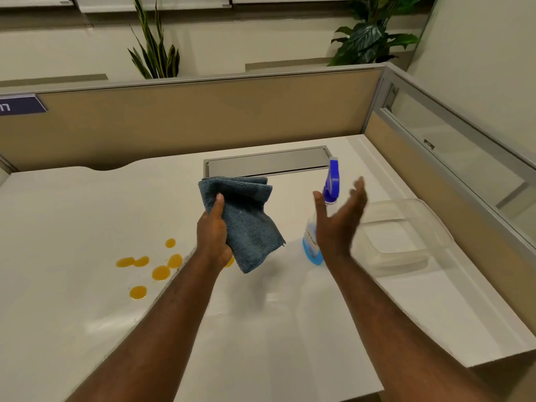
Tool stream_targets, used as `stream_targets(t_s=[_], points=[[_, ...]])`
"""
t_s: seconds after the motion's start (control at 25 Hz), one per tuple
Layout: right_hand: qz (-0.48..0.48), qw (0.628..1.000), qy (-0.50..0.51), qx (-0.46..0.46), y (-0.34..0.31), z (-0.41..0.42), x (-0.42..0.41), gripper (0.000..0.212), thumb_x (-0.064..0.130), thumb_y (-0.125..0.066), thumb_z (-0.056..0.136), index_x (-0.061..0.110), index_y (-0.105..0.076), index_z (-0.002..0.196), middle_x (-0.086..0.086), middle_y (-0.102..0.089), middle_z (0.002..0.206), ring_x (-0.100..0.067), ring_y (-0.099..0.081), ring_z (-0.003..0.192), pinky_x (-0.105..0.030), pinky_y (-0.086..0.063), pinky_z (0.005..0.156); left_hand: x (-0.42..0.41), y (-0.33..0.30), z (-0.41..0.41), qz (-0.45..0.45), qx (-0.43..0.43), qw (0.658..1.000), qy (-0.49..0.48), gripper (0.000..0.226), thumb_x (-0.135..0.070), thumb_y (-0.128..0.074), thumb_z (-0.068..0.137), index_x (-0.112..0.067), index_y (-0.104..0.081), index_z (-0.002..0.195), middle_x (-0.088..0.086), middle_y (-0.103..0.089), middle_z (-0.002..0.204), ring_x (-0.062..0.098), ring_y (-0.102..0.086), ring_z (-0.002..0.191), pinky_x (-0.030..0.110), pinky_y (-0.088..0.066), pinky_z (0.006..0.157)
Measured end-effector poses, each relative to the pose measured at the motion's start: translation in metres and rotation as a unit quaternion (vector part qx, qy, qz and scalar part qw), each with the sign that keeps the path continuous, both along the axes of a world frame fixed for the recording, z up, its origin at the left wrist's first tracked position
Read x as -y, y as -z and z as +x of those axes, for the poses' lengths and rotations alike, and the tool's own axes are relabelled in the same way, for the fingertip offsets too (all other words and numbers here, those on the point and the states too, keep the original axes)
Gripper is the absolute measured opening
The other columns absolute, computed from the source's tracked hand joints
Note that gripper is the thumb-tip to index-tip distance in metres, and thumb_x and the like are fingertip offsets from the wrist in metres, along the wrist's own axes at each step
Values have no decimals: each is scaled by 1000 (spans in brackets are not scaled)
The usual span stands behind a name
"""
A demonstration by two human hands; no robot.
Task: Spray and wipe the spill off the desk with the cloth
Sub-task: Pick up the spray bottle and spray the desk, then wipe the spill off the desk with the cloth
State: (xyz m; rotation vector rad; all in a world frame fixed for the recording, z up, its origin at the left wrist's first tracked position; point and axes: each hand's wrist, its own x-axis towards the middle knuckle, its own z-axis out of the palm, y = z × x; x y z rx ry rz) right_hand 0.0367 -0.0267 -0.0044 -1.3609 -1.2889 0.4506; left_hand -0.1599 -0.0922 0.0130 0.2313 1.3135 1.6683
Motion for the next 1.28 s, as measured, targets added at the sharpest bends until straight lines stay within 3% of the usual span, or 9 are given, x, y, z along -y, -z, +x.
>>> stream_targets(t_s=[0.16, 0.28, 0.4, 0.52, 0.6, 0.68, 1.0, 1.12, 1.28], points=[[69, 989, 118, 57, 21, 14, 53, 67, 32, -74, 79, 14, -37, 131, -10, -48, 111, -18, -51, 99, -34, -42, 88, 16, 9, -6, -1, 27, 999, 33, 35, -42, -64, 89, -14, -66, 109, 2, -79, 91, 20, -75, 80, 35, -60, 57], [102, 987, -105, 69, 33, -4, 86, 38, 26, -70, 82, 17, -48, 112, 5, -49, 94, -7, -49, 84, -18, -48, 75, 32, 13, -5, -8, 11, 998, 63, 35, -44, -64, 88, -17, -66, 109, 3, -78, 95, 22, -75, 86, 38, -60, 63], [-92, 972, -214, 20, 16, -38, 84, 54, 45, -69, 81, 25, -45, 126, 13, -52, 118, -8, -53, 104, -11, -41, 83, 55, 11, -4, -3, -7, 995, 103, 41, -46, -64, 86, -16, -66, 115, 6, -76, 106, 25, -72, 97, 41, -59, 75], [-352, 871, -330, -98, 9, -46, 63, 87, 70, -61, 68, 26, -39, 139, 3, -46, 144, -22, -48, 129, -34, -41, 99, 79, 5, -6, 12, 12, 990, 137, 52, -46, -68, 80, -13, -65, 119, 12, -73, 113, 28, -71, 102, 41, -59, 76], [-422, 760, -442, -221, 8, -39, 57, 76, 71, -66, 63, 23, -61, 122, -6, -63, 129, -26, -62, 116, -39, -52, 91, 96, 3, -5, 7, 35, 987, 157, 53, -46, -68, 82, -10, -64, 121, 15, -71, 118, 32, -68, 107, 46, -57, 84], [-447, 701, -475, -288, 7, -37, 61, 56, 62, -73, 66, 19, -76, 101, -12, -72, 112, -27, -71, 101, -39, -58, 79, 112, 3, -2, -1, 50, 984, 172, 52, -45, -66, 85, -9, -65, 122, 16, -69, 122, 34, -65, 112, 48, -55, 89], [-491, 612, -521, -335, 13, -41, 88, 45, 42, -69, 84, 13, -69, 118, -14, -66, 126, -29, -64, 114, -42, -56, 85, 158, 12, 2, -25, 7, 994, 111, 45, -44, -65, 86, -12, -68, 117, 14, -70, 119, 33, -67, 108, 45, -58, 81], [-479, 627, -531, -310, 5, -51, 104, 44, 44, -66, 87, 15, -67, 120, -13, -65, 127, -29, -63, 116, -42, -55, 90, 169, 11, -7, -44, -82, 991, 91, 42, -46, -61, 89, -17, -66, 119, 10, -72, 118, 29, -69, 106, 48, -56, 88], [-381, 716, -515, -275, -12, -85, 128, 25, 44, -63, 82, 34, -72, 104, 4, -74, 111, -16, -69, 102, -30, -58, 79, 174, 8, -25, -42, -289, 955, 50, 38, -47, -50, 95, -30, -51, 129, -8, -63, 127, 16, -58, 120, 34, -50, 98]])
